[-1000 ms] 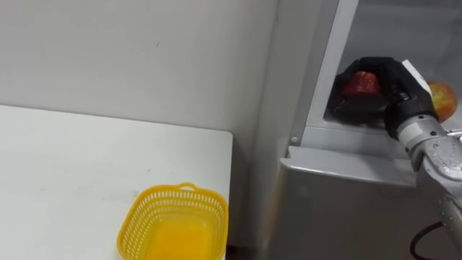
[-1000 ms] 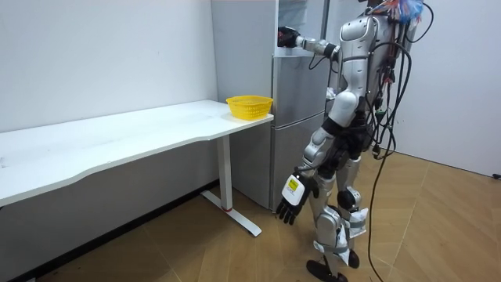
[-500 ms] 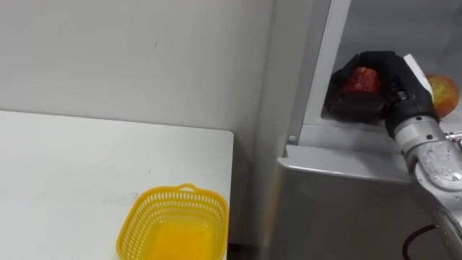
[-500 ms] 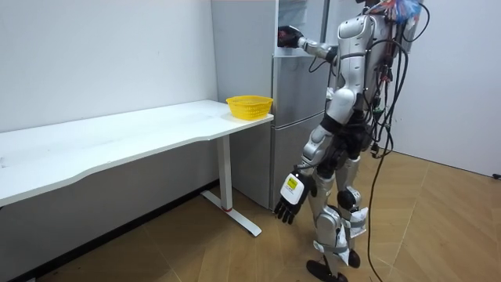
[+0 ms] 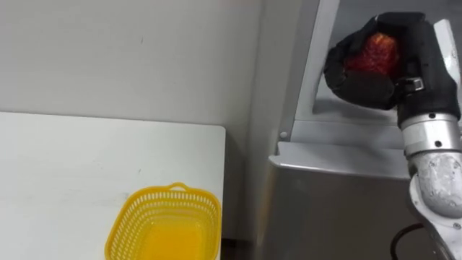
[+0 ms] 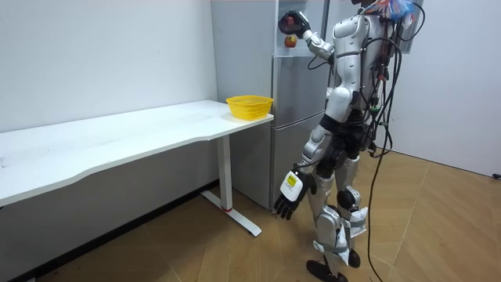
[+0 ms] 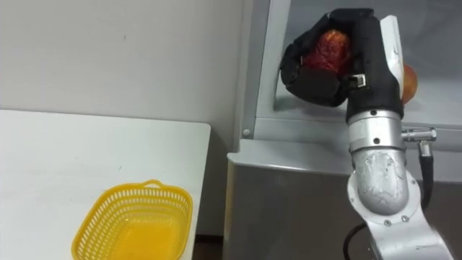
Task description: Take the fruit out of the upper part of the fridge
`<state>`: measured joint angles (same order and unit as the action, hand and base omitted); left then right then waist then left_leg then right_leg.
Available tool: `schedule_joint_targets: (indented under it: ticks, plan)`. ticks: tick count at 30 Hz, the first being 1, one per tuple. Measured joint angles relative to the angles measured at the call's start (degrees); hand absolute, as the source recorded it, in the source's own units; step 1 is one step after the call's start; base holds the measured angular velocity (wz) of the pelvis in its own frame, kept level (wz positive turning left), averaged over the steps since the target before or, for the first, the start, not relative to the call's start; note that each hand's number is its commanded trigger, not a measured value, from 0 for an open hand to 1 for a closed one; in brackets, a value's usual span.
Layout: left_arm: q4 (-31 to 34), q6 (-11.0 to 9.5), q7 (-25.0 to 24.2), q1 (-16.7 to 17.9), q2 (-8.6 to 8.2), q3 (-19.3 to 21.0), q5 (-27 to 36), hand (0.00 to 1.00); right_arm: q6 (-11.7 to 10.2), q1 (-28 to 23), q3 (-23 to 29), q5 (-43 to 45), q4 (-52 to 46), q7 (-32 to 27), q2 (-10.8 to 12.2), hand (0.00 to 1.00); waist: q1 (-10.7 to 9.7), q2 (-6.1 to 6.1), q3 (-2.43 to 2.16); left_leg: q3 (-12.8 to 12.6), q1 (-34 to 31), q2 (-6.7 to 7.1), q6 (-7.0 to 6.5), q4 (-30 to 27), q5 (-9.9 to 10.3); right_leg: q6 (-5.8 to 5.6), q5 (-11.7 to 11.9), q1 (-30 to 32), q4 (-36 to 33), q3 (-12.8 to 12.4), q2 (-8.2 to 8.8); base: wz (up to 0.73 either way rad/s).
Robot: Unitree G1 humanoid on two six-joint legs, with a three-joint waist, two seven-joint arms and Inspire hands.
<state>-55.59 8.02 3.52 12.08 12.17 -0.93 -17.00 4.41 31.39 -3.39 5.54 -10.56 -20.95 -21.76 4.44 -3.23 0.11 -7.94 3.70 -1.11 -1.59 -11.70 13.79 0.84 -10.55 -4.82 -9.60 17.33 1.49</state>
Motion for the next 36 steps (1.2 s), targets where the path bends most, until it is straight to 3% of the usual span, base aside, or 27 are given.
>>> schedule_joint_targets:
  ticks: [4, 11, 13, 16, 19, 23, 29, 33, 36]
  plan:
    - [-2.2, -1.33, 0.14, -0.44, -0.14, 0.11, 0.57, 0.0, -1.23, -3.67, 0.0, 4.49, -6.14, -1.62, 2.24, 1.0, 0.06, 0.16, 0.06, -0.34, -0.2, 0.0, 0.0, 0.0, 0.0, 0.0, 0.0, 0.28, -0.04, -0.12, 0.01, -0.03]
    - [-5.72, -2.36, -0.01, -0.57, -0.24, -0.06, 0.56, 0.0, -4.89, -4.01, -0.23, 12.09, -12.13, -3.58, 3.92, 1.0, 0.5, 1.03, -0.03, -1.49, -0.25, -0.05, 0.0, 0.0, 0.0, 0.0, 0.0, 0.88, -0.14, -0.45, 0.06, -0.09]
    - [-6.38, -2.79, -0.06, -0.64, -0.23, -0.96, 0.53, 0.0, -6.63, -4.0, -2.42, 15.77, -13.51, -3.91, 4.85, 1.0, 0.51, 1.36, -0.3, -1.72, 0.0, -0.12, 0.0, 0.01, 0.0, 0.0, 0.0, 0.75, -0.14, -0.88, -0.05, -0.08]
    - [-6.4, -3.48, -0.19, -1.01, -0.22, -2.62, 0.55, 0.0, -8.11, -4.0, -5.49, 18.53, -13.86, -3.58, 5.9, 1.0, 0.61, 1.29, -0.36, -1.72, 0.02, -0.17, 0.06, 0.03, -0.04, 0.01, 0.01, 0.72, -0.19, -1.04, -0.11, 0.0]
    - [-6.59, -4.18, -0.25, -1.34, -0.22, -2.93, 0.52, 0.0, -8.13, -4.44, -8.72, 21.74, -14.48, -2.9, 5.91, 1.0, 0.93, 0.81, -0.48, -1.68, 0.04, -0.17, 0.1, 0.03, -0.06, 0.13, 0.07, 0.71, -0.23, -1.4, -0.16, 0.0]
    - [-7.02, -4.7, -0.72, -2.1, -0.22, -2.94, 0.16, 0.0, -9.53, -4.58, -10.04, 25.56, -15.2, -2.35, 5.96, 1.0, 1.94, 0.07, -0.15, -1.64, -0.06, -0.17, 0.09, -0.02, -0.06, 0.16, 0.16, 0.73, -0.27, -1.38, -0.14, 0.0]
    - [-7.69, -5.94, -1.47, -3.09, 0.06, -3.36, -0.02, 0.0, -12.2, -4.49, -12.17, 33.77, -15.35, -2.8, 5.84, 1.0, 3.91, -0.77, -0.19, -1.01, -0.14, -0.1, 0.09, -0.11, -0.06, 0.14, 0.17, 0.55, -0.24, -0.63, -0.05, 0.06]
    - [-9.11, -6.59, -2.14, -4.17, 0.2, -4.52, -0.05, 0.0, -14.21, -4.49, -14.34, 34.69, -14.85, -2.58, 5.81, 1.0, 5.25, -1.08, 0.73, -0.35, -0.26, -0.07, 0.09, -0.16, -0.06, 0.14, 0.17, 0.18, -0.17, 0.2, 0.01, 0.09]
    - [-9.14, -6.75, -3.01, -4.64, 0.38, -4.9, -0.05, 0.0, -14.87, -4.45, -15.87, 34.76, -14.28, -2.5, 5.81, 1.0, 5.59, -1.6, 0.62, 0.12, -1.14, -0.06, 0.09, -0.1, -0.06, 0.14, 0.17, 0.76, -0.19, 0.56, 0.0, 0.07]
